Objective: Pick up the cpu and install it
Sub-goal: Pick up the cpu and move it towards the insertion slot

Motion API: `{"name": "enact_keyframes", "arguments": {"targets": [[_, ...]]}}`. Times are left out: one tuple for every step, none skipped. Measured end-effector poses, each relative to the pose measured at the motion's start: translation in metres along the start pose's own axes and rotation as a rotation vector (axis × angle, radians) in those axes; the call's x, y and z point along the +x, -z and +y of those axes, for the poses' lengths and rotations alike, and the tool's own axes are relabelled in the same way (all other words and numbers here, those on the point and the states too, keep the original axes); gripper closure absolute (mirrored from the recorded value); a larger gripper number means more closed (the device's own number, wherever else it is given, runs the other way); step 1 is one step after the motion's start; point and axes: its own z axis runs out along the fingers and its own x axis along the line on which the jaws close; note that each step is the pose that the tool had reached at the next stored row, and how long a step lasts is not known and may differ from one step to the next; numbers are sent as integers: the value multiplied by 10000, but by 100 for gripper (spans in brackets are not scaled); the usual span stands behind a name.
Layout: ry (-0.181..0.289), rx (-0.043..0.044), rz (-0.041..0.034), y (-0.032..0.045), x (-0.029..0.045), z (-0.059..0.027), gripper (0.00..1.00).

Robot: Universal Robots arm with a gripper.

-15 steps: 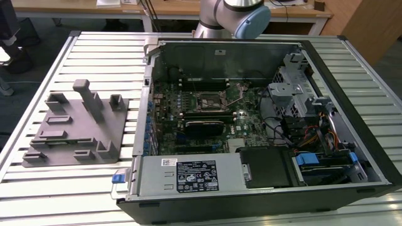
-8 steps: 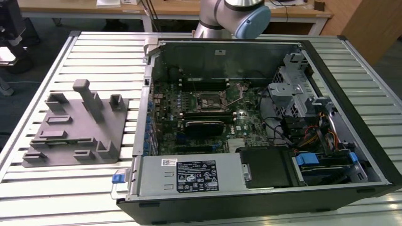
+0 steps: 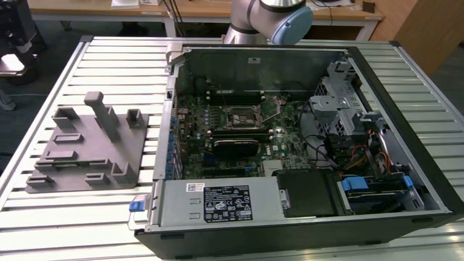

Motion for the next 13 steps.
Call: {"name": "enact_keyframes", "arguments": {"targets": [[0, 0, 0, 0, -10, 0, 47], [0, 0, 0, 0, -20, 1, 47], [0, 0, -1, -1, -31, 1, 47], [0, 0, 0, 0, -41, 1, 47], [0, 0, 0, -1, -52, 1, 47], [0, 0, 0, 0, -63, 1, 47], [0, 0, 1, 0, -75, 2, 47], [0, 0, 0, -1, -86, 2, 47], [-1, 1, 1, 0, -99, 3, 47], [0, 0, 0, -1, -111, 3, 47], [0, -1, -1, -2, -125, 3, 47], [0, 0, 0, -1, -137, 4, 47], [0, 0, 0, -1, -150, 4, 47]]}}
